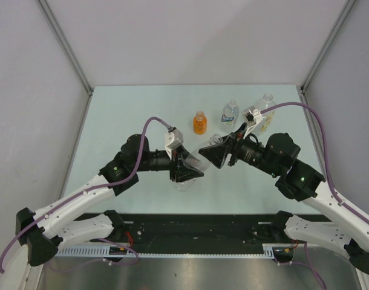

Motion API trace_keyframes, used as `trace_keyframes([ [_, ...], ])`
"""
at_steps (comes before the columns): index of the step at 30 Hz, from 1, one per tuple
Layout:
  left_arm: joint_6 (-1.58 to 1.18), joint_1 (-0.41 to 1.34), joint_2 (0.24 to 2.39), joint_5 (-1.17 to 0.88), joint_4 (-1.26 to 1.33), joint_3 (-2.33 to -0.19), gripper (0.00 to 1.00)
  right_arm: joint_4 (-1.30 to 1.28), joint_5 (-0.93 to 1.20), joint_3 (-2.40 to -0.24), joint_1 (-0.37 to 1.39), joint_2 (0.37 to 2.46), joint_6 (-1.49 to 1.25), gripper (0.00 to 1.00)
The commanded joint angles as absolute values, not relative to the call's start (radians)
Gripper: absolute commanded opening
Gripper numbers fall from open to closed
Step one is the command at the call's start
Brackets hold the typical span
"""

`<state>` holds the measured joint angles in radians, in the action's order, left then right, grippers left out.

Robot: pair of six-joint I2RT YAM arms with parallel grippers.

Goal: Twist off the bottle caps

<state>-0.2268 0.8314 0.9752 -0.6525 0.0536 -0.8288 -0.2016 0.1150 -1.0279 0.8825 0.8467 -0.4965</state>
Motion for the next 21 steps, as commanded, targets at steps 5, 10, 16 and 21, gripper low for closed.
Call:
trace_keyframes([
  [5,-0.199,0.845,0.963,-0.689,0.049,-0.868,0.20,-0.133,0.164,-1.037,0.894,0.873,-0.476,0.58],
  [10,-0.192,0.845,0.954,-0.680,0.037,-0.874,0.31,-0.133,0.158,-1.035,0.899,0.867,-0.468,0.43],
  [16,-0.186,0.845,0.953,-0.664,0.023,-0.882,0.52,-0.141,0.152,-1.037,0.899,0.853,-0.466,0.24],
  [21,-0.178,0.845,0.943,-0.634,0.008,-0.885,0.72,-0.141,0.149,-1.037,0.900,0.838,-0.465,0.07],
])
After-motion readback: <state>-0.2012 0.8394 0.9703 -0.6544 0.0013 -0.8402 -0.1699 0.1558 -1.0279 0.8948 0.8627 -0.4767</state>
